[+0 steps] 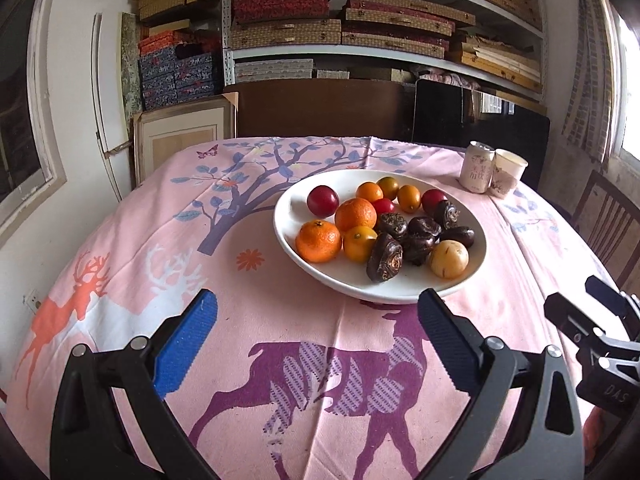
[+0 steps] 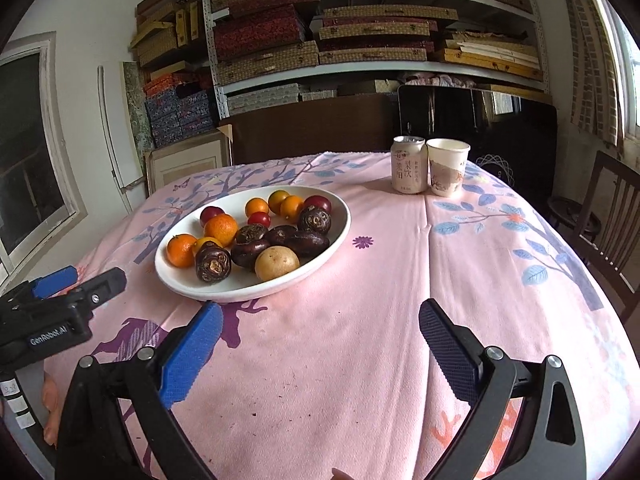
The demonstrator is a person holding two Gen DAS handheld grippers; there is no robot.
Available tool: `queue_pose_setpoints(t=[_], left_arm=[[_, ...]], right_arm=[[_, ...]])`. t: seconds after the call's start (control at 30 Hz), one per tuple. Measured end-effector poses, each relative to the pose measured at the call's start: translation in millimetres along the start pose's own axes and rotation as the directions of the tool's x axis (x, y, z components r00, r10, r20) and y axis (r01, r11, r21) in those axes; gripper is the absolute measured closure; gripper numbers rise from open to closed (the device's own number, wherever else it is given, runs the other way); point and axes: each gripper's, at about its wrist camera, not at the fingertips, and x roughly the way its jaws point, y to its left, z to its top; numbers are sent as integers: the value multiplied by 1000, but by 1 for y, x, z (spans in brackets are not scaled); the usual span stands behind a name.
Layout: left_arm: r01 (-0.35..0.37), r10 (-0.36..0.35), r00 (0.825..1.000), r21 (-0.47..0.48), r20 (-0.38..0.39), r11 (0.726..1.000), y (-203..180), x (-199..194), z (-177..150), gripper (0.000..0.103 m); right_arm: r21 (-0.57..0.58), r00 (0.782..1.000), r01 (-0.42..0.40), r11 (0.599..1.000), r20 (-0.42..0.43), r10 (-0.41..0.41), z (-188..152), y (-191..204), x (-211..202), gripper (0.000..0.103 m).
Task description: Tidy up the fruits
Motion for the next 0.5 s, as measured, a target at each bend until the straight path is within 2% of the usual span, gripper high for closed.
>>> queue_pose_setpoints(t=[0.07,0.17,0.27,0.3,0.5], left_arm=[[-16,15,1000,40,15,999,-8,-3,-2,5],[12,-14,999,57,40,998,-13,-11,-3,5],[-68,67,997,43,44,997,-13,-15,-5,5],[-74,73,996,45,43,996,-12,-15,-5,5],[-27,25,999,46,32,999,-11,-16,-5,5]], right_arm=[[-12,1000,-5,1000,-3,5,1,2,1,4],[-9,999,-33,999,-31,33,1,2,4,4],[-8,997,-56,998,-58,55,1,3,7,4],[-9,996,-59,998,-66,58,1,4,8,4],[-36,997,-45,998,-65,43,-2,11,6,4]])
